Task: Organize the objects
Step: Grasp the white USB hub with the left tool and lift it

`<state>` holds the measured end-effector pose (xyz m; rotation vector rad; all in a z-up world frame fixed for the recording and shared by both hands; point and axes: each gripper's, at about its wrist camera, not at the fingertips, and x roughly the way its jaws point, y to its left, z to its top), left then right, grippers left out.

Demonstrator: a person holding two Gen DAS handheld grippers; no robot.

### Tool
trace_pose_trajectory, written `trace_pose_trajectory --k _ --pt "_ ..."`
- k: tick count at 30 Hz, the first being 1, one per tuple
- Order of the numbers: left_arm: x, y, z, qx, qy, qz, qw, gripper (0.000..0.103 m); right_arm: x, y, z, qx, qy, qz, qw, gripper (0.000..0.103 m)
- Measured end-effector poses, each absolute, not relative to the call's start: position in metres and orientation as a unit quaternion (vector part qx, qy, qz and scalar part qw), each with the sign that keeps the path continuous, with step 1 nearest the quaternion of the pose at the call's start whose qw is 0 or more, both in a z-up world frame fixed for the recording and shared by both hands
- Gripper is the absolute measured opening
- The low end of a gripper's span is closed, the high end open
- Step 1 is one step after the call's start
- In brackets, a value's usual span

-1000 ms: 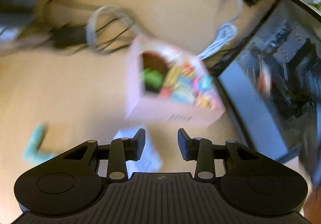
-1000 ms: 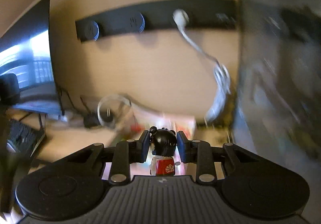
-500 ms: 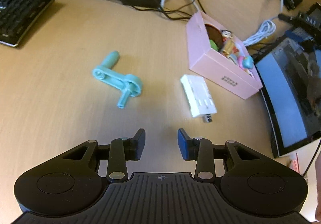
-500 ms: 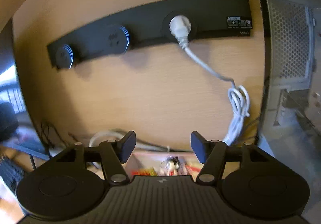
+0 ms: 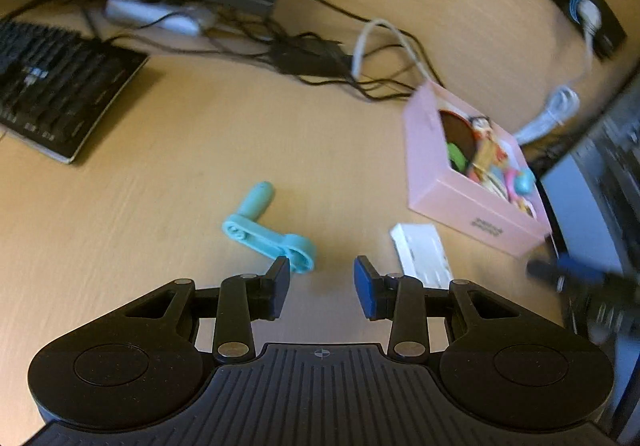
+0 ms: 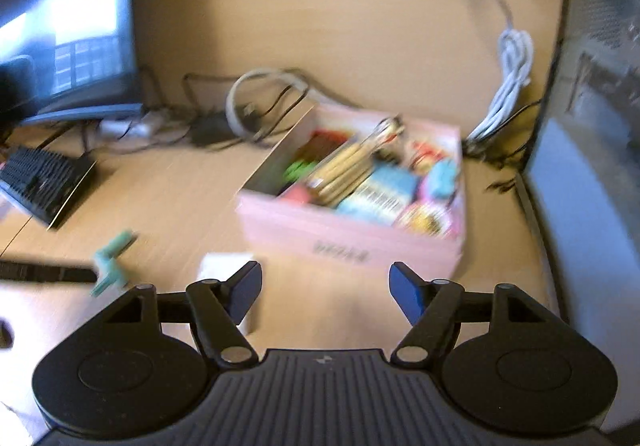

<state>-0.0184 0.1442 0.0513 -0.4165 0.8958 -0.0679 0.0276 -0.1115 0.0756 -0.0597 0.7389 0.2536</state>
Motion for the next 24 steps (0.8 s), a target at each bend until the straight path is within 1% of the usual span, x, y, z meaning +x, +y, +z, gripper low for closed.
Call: trace_pose_trajectory --k 3,6,8,13,17,20,21,22,24 --pt "-0.006 0.148 0.049 -0.22 0.438 -0.014 0.871 0.039 0.019 -0.099 0.07 -0.033 0.362 0.129 0.923 0.072" --pt "0.004 0.136 0.054 -0.209 0.443 -0.034 0.871 0.039 0.007 -0.093 0.07 -0.043 0.355 0.134 0.924 0.077" --pt "0.009 0.118 0.057 -0.193 0.446 -0.071 0.871 0.039 -0.002 -0.092 0.07 -0.06 0.346 0.129 0.927 0.08" --pt "0.024 0.062 0.051 -0.16 0.468 -0.133 0.859 0.039 -0.01 -0.102 0.063 -0.057 0.356 0.105 0.927 0.081" --pt "0.037 0.025 0.046 -0.119 0.461 -0.137 0.869 0.039 -0.021 -0.115 0.057 -0.053 0.361 0.088 0.927 0.081" --pt "0.044 0.005 0.034 -0.065 0.459 -0.108 0.879 0.039 -0.029 -0.126 0.052 -0.046 0.367 0.078 0.926 0.082" --pt "0.046 0.001 0.03 -0.051 0.463 -0.097 0.88 0.037 -0.031 -0.13 0.049 -0.042 0.37 0.075 0.925 0.082" --pt "0.045 0.0 0.029 -0.036 0.446 -0.093 0.889 0.038 -0.033 -0.133 0.047 -0.038 0.372 0.072 0.925 0.082" --pt "0.042 -0.005 0.026 -0.004 0.438 -0.088 0.895 0.037 -0.035 -0.14 0.043 -0.03 0.376 0.068 0.924 0.082"
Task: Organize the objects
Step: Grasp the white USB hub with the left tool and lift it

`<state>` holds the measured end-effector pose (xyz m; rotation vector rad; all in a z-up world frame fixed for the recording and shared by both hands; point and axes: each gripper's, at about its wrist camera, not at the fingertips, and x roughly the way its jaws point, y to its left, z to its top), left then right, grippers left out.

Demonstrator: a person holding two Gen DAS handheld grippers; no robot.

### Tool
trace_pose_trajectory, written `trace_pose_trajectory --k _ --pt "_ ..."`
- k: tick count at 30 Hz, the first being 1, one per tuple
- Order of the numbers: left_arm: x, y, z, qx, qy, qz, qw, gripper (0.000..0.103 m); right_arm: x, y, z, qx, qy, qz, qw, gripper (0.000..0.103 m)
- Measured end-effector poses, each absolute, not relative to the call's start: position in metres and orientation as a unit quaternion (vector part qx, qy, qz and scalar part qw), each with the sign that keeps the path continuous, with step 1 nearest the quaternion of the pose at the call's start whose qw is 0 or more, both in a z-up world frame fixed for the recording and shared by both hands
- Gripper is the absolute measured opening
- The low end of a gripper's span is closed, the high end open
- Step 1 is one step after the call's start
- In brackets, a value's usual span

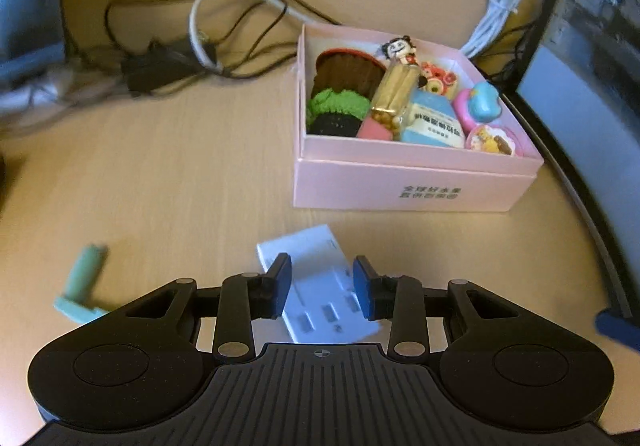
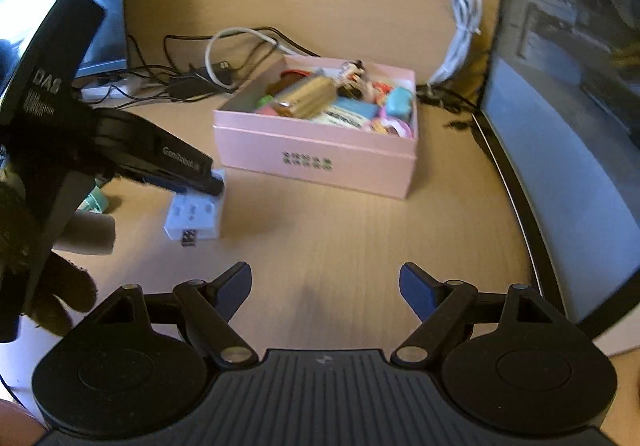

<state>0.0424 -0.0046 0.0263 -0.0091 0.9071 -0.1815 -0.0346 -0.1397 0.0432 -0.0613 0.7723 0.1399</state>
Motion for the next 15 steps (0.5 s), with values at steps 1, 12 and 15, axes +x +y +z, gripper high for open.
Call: trace_pose_trajectory --k 1,12,15 --pt "0.042 -0.007 0.025 0.013 0.433 -0.086 0.897 0.038 -0.034 -0.142 0.041 -0.026 0.378 0.068 0.923 0.083" --pt "0.047 -0.023 0.029 0.042 0.457 -0.086 0.884 0.044 -0.031 -0.148 0.026 -0.008 0.388 0.083 0.918 0.084" --pt "0.044 -0.025 0.027 0.049 0.451 -0.09 0.887 0.044 -0.031 -0.15 0.023 -0.006 0.388 0.086 0.918 0.085"
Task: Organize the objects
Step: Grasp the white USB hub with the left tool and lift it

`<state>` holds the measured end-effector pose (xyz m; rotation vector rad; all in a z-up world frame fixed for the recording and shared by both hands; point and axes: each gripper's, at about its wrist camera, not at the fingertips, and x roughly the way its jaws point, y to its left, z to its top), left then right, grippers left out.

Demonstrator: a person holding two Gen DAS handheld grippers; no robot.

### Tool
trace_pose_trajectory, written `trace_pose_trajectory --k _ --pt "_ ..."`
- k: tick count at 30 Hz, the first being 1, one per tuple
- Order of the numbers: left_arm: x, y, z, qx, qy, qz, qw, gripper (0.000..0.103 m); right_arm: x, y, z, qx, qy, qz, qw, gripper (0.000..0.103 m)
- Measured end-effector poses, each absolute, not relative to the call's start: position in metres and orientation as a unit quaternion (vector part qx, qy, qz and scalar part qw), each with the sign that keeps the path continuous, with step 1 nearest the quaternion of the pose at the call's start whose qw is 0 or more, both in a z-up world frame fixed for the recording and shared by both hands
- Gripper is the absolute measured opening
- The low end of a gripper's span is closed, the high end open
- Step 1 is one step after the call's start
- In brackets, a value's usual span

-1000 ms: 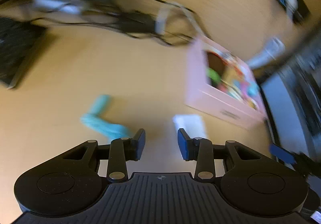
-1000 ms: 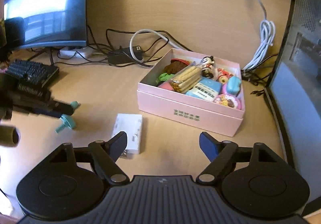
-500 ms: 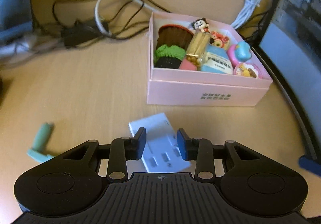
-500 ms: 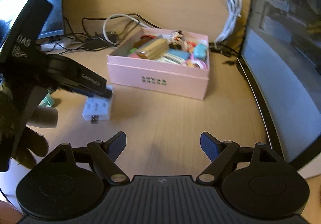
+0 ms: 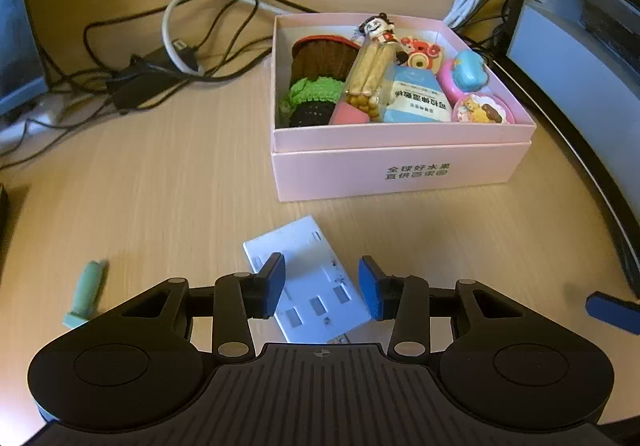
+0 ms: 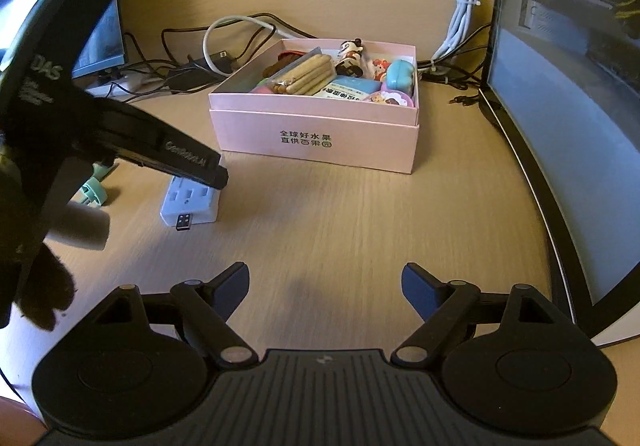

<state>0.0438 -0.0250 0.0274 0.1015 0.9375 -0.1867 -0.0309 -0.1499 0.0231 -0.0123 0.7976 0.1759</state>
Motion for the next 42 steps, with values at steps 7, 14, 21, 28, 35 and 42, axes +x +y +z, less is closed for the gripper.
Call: trace_pose_trajectory --k 7,14,21,28,35,42 --pt "0.05 -0.012 0.027 0.048 0.441 -0.056 0.895 0.048 -0.029 -0.155 0.015 -0.001 0.395 0.087 0.915 0.085" --pt "0.043 0.001 0.026 -0.037 0.494 -0.089 0.864 0.044 -0.021 -0.157 0.005 0.005 0.406 0.094 0.909 0.086" --pt "0.053 -0.021 0.024 -0.042 0.498 -0.117 0.858 0.043 -0.018 -0.154 0.001 0.001 0.412 0.104 0.905 0.087" --pt "0.079 -0.05 0.017 -0.08 0.519 -0.128 0.841 0.054 -0.026 -0.152 -0.004 -0.015 0.416 0.111 0.903 0.091" --pt "0.087 -0.077 0.014 -0.082 0.512 -0.101 0.849 0.066 -0.032 -0.149 -0.007 -0.041 0.407 0.126 0.904 0.096" --pt "0.092 -0.11 0.013 -0.02 0.511 -0.055 0.858 0.065 -0.033 -0.149 -0.009 -0.056 0.401 0.145 0.903 0.099"
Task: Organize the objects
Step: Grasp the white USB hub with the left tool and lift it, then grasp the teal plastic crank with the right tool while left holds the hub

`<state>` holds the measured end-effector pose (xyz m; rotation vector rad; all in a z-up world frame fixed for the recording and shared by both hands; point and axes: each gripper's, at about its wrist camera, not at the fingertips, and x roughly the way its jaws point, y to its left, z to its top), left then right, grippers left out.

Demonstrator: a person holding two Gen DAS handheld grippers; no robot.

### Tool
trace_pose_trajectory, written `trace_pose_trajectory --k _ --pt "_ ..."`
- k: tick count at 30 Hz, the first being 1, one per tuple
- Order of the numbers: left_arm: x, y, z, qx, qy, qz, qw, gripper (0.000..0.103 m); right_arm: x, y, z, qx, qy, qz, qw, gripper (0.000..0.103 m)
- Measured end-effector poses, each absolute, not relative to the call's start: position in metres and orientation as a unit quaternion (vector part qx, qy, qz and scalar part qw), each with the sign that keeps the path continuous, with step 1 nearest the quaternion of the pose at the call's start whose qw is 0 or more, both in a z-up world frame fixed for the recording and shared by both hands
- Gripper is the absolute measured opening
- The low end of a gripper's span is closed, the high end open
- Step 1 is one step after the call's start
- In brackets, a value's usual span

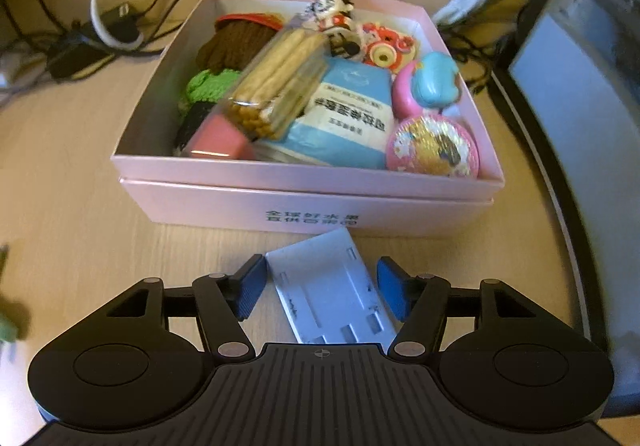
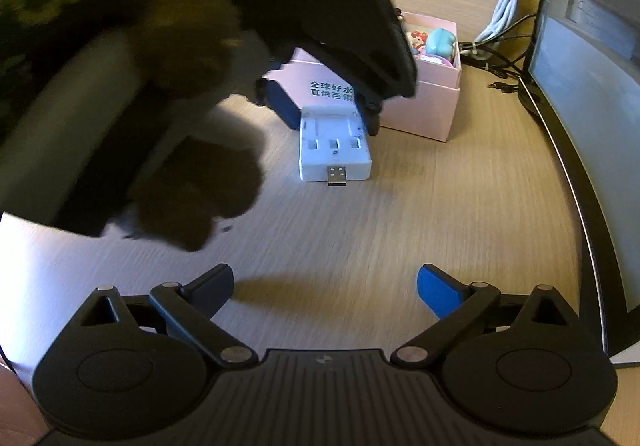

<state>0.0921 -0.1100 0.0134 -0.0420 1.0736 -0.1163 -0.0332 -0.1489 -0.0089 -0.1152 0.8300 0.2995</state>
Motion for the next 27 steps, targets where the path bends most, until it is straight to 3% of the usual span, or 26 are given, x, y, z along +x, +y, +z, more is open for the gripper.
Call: trace_pose_trajectory --k 7,16,23,27 --pt "0.052 -0.105 0.01 0.068 0.478 -0.108 0.869 0.055 -0.035 -0.156 -0.004 -0.057 0.398 0.13 0.906 0.099" --pt "-0.002 0.016 0.039 -0.031 0.479 -0.13 0.868 0.053 -0.042 -0.132 0.006 -0.102 0.384 0.173 0.901 0.099" --pt "-0.06 0.146 0.077 -0.091 0.45 -0.002 0.888 0.053 -0.015 -0.051 0.021 -0.1 0.366 0.255 0.889 0.099" --pt "-0.088 0.212 0.085 -0.135 0.436 0.069 0.887 0.053 0.005 0.014 0.025 -0.112 0.351 0.294 0.882 0.093"
